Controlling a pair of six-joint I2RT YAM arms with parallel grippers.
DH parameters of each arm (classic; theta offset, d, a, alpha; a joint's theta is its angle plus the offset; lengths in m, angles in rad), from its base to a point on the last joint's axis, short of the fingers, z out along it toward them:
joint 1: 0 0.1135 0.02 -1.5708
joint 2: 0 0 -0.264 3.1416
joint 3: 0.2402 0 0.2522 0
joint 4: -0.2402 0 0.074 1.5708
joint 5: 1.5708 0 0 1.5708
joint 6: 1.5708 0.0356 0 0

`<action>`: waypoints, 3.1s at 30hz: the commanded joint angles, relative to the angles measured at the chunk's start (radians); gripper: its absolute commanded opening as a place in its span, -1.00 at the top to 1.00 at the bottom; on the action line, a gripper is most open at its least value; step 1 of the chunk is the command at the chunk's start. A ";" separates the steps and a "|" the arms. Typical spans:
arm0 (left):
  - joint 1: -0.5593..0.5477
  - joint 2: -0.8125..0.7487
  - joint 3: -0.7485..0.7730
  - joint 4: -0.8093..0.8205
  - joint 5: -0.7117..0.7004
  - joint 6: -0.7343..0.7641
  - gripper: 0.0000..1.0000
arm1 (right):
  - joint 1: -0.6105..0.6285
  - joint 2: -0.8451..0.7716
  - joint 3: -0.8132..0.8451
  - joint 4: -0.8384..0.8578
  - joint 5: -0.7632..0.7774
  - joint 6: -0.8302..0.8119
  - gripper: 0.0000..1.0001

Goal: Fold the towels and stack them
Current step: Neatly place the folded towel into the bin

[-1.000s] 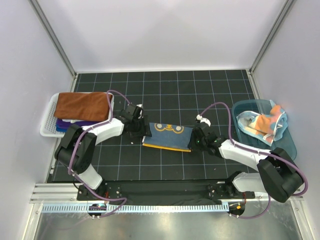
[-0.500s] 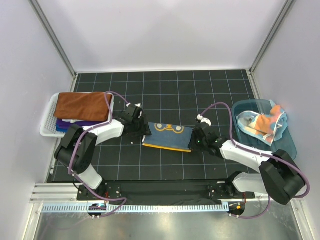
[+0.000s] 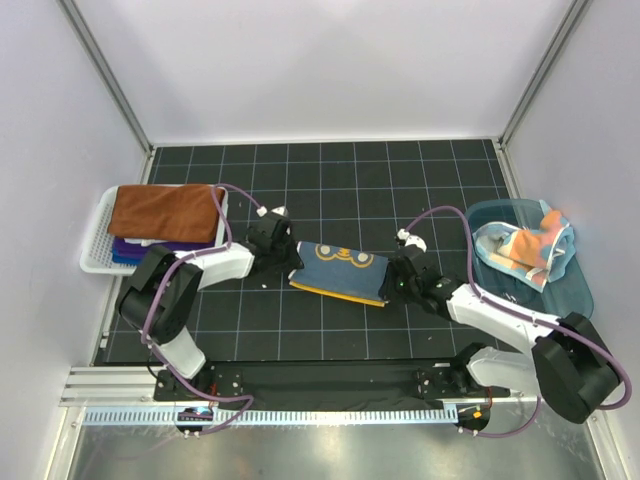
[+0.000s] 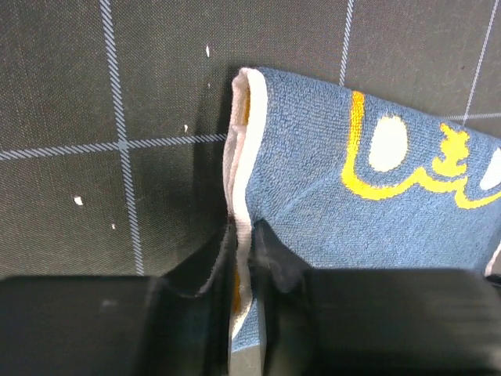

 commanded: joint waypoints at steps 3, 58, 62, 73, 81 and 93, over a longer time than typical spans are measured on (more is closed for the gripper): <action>-0.030 0.049 -0.027 -0.216 -0.109 0.014 1.00 | 0.004 -0.066 0.036 -0.034 0.008 -0.028 0.49; 0.175 0.028 0.426 -0.608 -0.539 0.333 -0.13 | 0.138 0.682 0.628 0.259 -0.108 0.159 -0.25; 0.190 0.009 0.430 -0.608 -0.493 0.348 -0.14 | 0.170 0.749 0.700 0.232 -0.022 0.191 -0.25; 0.224 -0.009 0.432 -0.592 -0.407 0.341 -0.15 | 0.256 0.930 1.039 -0.257 0.276 0.157 0.43; 0.227 -0.014 0.409 -0.574 -0.362 0.325 -0.16 | 0.257 0.952 1.015 -0.340 0.353 0.099 0.65; 0.227 -0.057 0.367 -0.529 -0.211 0.295 -0.24 | 0.187 0.738 0.722 -0.299 0.410 -0.050 0.64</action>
